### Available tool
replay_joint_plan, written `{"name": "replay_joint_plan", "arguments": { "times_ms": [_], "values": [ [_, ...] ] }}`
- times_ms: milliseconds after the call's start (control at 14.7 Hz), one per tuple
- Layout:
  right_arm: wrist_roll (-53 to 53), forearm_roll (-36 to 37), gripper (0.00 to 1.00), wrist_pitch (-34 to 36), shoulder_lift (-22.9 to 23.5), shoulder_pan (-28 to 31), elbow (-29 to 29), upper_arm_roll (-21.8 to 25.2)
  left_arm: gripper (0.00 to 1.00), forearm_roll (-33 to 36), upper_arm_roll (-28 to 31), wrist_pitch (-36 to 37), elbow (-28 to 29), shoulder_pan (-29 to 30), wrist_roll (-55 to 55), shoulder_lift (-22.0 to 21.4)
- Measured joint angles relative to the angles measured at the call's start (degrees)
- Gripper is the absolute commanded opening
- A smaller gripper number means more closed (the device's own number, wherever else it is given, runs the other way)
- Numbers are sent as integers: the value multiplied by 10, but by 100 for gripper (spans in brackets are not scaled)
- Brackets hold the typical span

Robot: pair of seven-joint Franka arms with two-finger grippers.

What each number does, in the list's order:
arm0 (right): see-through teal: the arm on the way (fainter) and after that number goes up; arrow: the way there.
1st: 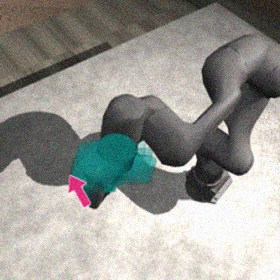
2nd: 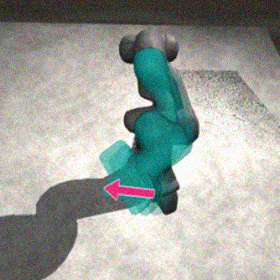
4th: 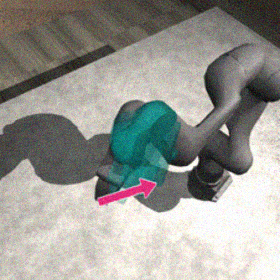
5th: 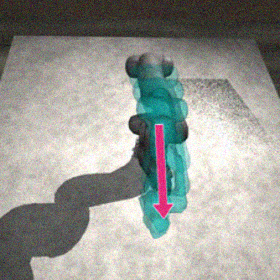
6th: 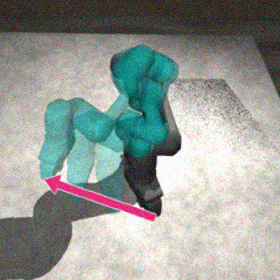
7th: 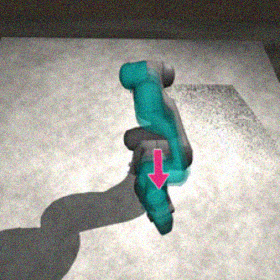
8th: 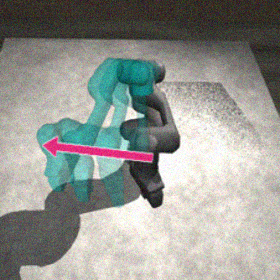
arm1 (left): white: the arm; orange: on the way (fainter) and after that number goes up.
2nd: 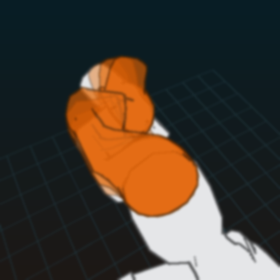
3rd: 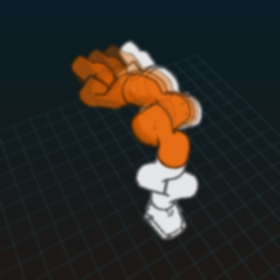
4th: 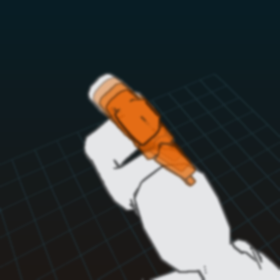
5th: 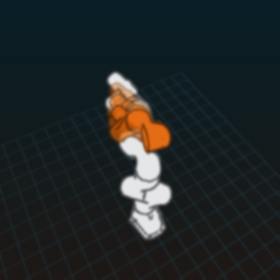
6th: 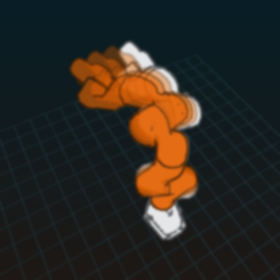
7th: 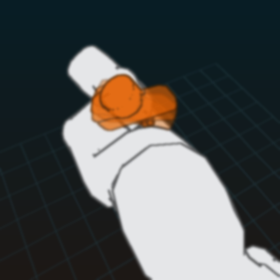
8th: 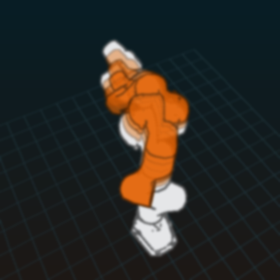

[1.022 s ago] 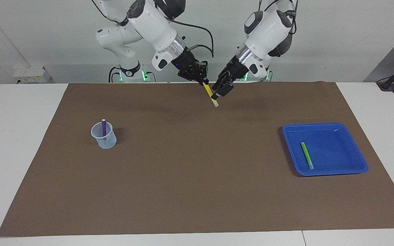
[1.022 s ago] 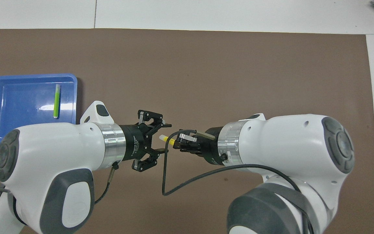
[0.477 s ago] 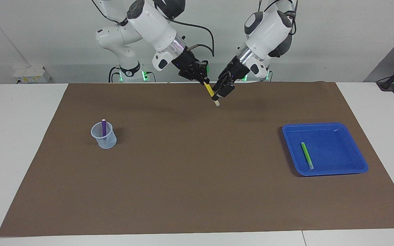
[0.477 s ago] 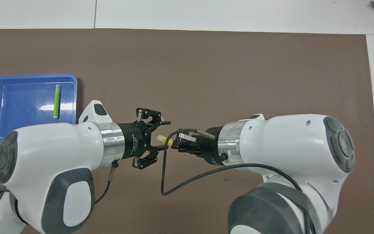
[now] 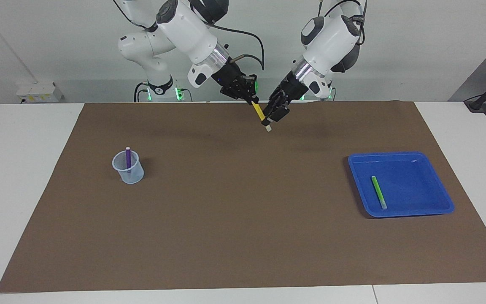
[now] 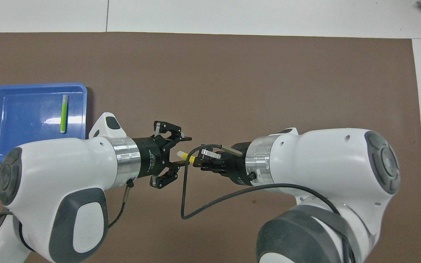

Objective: Right arm passes pens to left for tray arrangement
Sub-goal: 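Close the left gripper on the yellow pen beside the right gripper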

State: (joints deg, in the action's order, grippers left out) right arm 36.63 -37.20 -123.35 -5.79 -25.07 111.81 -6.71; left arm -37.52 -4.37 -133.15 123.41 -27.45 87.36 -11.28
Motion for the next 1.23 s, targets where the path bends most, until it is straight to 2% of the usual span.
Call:
{"name": "replay_joint_plan", "arguments": {
  "times_ms": [204, 409, 1227],
  "values": [
    [0, 0, 0, -11, 0, 0, 0, 0, 54, 0, 0, 0, 0, 0, 0, 0],
    [0, 0, 0, -13, 0, 0, 0, 0, 59, 0, 0, 0, 0, 0, 0, 2],
    [0, 0, 0, -13, 0, 0, 0, 0, 60, -1, -2, -4, 1, 0, 1, 4]
  ]
}}
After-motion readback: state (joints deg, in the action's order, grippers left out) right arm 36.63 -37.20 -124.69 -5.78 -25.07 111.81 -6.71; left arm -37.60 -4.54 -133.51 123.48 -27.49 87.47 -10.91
